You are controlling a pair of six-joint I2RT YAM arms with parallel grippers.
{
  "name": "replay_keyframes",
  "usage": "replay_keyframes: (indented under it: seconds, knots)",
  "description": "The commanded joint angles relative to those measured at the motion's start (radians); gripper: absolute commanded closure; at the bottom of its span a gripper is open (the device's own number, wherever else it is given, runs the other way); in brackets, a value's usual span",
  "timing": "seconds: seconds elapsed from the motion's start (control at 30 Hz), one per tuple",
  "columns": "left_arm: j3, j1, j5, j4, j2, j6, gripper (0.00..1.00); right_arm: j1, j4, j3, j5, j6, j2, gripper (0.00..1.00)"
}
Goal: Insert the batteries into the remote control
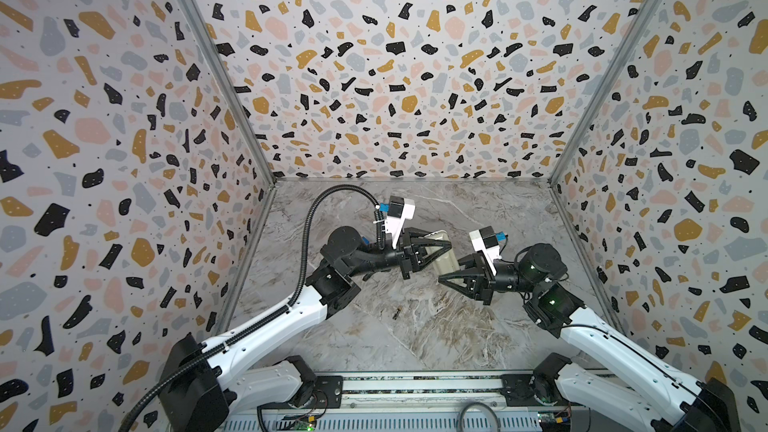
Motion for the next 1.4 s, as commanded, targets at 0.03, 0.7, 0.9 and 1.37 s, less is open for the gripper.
replay_keyframes:
  seconds: [0.03,0.7,0.9,1.37]
  knots:
    - [0.040,-0.003,-0.067,-0.079,-0.004,0.000,1.00,0.000,-0.010,0.013,0.059,-0.087,-0.045,0.45]
    - [0.042,0.094,-0.055,-0.684,0.015,0.063,1.00,0.509,-0.753,0.229,0.996,-0.863,-0.082,0.34]
    - [-0.025,0.127,0.046,-0.684,0.028,0.044,1.00,0.581,-0.759,0.240,1.104,-0.997,0.011,0.40]
    - [-0.088,0.146,0.134,-0.576,0.052,-0.048,1.00,0.602,-0.764,0.231,1.087,-1.050,0.078,0.45]
